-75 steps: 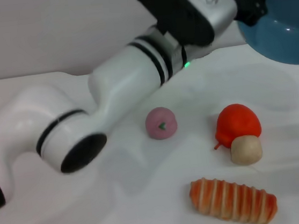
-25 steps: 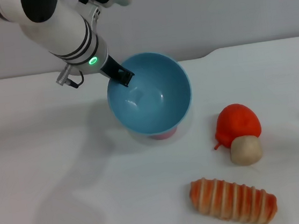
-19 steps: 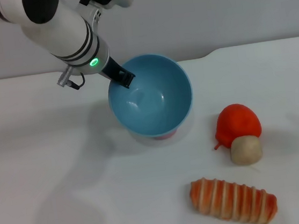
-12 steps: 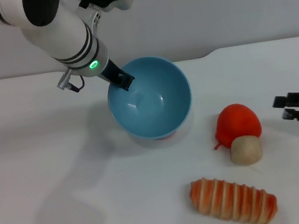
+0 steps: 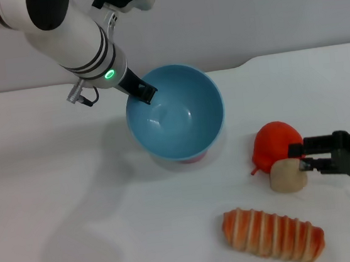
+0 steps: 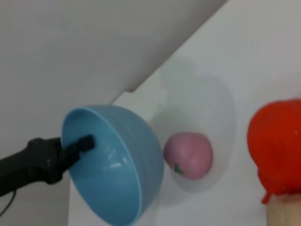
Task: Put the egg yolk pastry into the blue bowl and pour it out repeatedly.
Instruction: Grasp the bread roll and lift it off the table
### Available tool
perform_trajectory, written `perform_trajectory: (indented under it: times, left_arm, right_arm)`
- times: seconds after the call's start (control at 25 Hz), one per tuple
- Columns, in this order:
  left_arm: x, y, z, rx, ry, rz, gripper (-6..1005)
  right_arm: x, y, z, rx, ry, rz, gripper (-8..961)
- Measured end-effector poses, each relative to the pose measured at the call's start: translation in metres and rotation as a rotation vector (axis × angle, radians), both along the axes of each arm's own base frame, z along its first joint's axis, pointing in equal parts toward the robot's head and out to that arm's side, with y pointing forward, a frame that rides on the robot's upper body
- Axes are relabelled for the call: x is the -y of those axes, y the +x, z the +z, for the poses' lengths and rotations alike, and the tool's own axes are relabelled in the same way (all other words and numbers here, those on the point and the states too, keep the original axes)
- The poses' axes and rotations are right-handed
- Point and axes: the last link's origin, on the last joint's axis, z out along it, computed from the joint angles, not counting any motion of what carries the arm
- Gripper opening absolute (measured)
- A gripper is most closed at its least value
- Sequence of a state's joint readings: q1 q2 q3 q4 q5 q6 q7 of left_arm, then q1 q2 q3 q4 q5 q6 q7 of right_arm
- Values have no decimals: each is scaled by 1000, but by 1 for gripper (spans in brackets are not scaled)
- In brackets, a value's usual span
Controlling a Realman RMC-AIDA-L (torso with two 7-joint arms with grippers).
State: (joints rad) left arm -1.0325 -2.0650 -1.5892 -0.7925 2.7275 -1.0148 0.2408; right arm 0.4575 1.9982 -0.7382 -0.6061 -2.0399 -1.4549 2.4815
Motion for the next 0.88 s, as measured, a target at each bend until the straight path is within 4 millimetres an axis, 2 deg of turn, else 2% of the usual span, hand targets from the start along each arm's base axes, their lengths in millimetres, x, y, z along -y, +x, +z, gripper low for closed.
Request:
perform_trajectory:
  times: [0.36, 0.72, 0.88]
  left_arm:
    - [0, -4, 0, -4, 2, 8, -1]
    - [1, -9, -1, -11, -2, 15, -1]
    - [1, -10, -1, -12, -2, 15, -1]
  right_arm:
    - [24, 13, 7, -44, -40, -56, 471]
    - [26, 30, 10, -11, 1, -127, 465]
    - [22, 30, 5, -11, 4, -141, 463]
